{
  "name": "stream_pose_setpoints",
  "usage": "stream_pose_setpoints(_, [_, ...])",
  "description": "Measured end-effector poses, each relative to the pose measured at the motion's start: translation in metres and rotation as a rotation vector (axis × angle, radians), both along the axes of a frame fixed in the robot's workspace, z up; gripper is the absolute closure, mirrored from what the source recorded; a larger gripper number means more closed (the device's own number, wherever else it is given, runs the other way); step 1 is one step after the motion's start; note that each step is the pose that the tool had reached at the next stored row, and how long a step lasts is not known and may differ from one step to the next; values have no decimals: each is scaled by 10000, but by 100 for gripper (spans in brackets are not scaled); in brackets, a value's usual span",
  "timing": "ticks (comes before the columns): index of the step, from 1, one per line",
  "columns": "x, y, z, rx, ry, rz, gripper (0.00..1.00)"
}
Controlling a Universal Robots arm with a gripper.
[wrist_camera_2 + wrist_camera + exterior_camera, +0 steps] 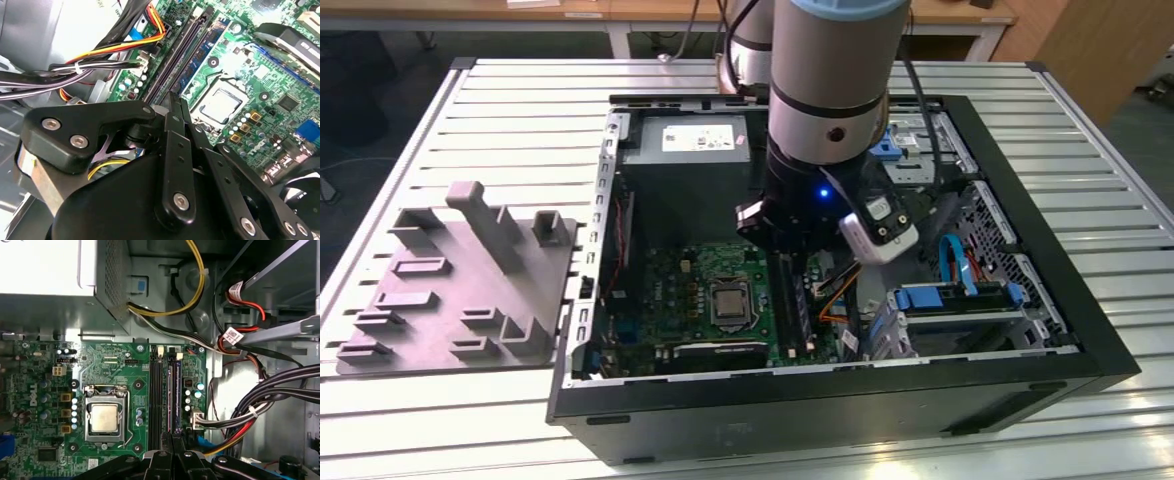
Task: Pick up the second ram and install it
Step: 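Insert the second ram into the second slot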
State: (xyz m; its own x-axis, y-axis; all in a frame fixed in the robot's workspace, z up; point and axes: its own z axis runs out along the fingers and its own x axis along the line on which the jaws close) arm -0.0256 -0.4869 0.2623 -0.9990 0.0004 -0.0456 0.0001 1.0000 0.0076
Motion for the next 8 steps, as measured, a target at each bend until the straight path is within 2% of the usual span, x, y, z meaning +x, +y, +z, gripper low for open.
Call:
stream_pose_setpoints(4, [0,0,-54,1,1,0,89])
stream_pose_setpoints(8, [0,0,-60,-3,2,-1,89])
